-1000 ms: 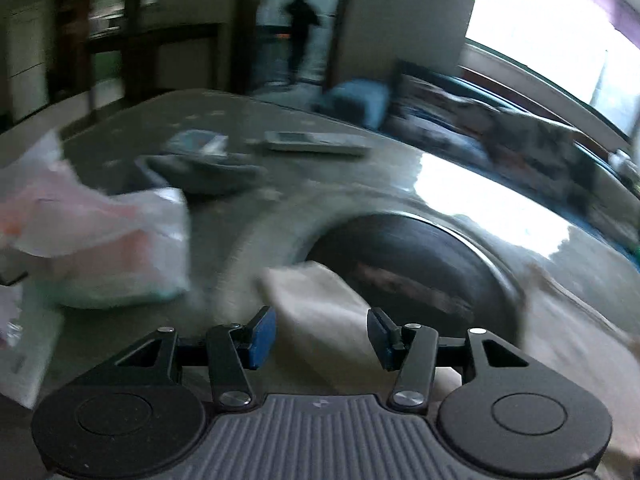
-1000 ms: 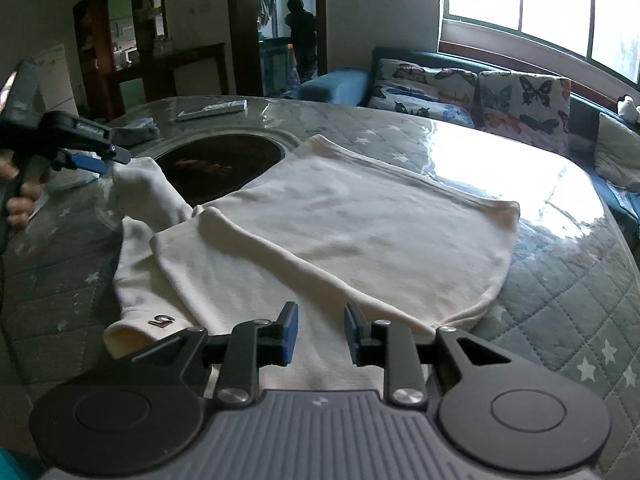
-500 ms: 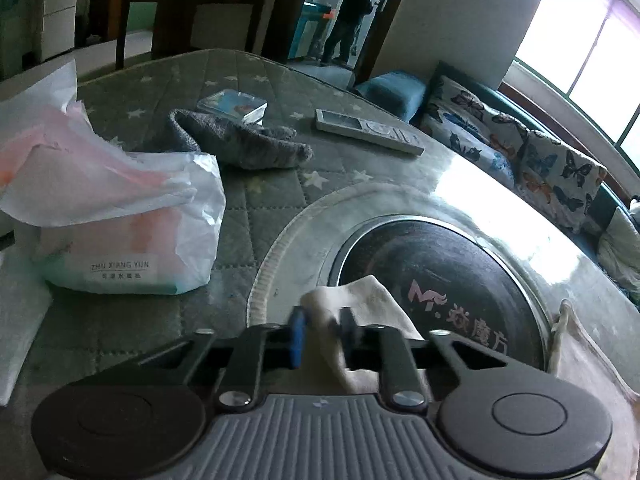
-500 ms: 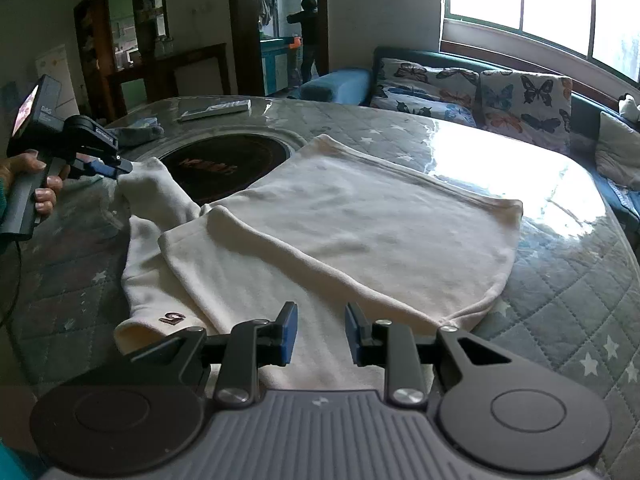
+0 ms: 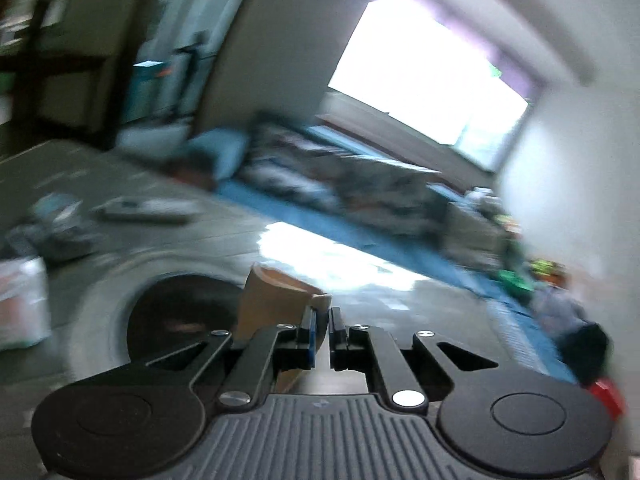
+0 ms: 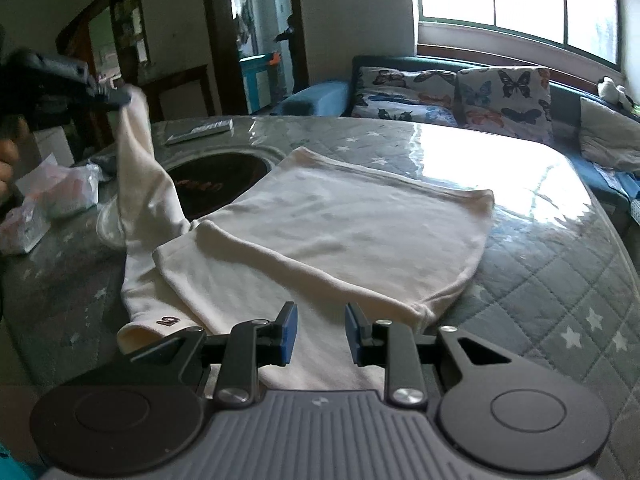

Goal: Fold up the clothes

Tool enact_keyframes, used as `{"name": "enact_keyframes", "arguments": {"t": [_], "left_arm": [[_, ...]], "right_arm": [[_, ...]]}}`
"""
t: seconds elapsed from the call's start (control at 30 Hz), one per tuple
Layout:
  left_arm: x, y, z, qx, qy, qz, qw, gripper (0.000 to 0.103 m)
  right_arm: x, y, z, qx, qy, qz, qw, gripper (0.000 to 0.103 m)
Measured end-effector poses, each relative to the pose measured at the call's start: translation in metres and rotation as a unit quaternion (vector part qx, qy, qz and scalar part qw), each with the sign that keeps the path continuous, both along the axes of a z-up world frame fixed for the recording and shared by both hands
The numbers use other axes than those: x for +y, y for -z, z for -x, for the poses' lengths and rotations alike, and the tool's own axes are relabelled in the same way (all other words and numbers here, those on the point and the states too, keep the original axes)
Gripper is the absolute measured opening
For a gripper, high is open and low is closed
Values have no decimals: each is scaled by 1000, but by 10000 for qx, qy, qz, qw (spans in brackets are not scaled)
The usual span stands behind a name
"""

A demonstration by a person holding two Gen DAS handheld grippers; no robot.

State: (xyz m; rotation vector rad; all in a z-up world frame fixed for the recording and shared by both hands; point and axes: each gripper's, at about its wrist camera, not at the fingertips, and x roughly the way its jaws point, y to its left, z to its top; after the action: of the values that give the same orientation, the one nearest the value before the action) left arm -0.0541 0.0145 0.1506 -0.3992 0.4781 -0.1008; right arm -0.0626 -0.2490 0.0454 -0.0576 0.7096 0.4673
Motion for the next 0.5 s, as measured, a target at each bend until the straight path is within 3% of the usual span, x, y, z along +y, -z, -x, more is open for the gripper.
{"name": "enact_keyframes", "arguments": {"t": [0.1,0.17,0.23,0.33,0.4,0.5], "left_arm": [[-44,-8,4,-184,859,98,9961,7],[-76,-5,4,-225,1473,91,9888,9],[-101,5,2,-77,1837,-22,9830,11],[-127,25,3,258,2406,-138,9702,27],[-137,35,8,371,2660,-350,9626,31],[-132,47,16,450,2594,-791,9615,39]], "right_arm": [[-11,-1,2,28,180,-179,9997,26],[-19,1,3,62,321,-244,9992,26],[-25,2,5,94,444,-289,9986,26],[-36,2,11,89,598,-298,9977,26],[-42,2,14,102,692,-314,9971,26],[-52,0,17,114,809,-360,9960,26]]}}
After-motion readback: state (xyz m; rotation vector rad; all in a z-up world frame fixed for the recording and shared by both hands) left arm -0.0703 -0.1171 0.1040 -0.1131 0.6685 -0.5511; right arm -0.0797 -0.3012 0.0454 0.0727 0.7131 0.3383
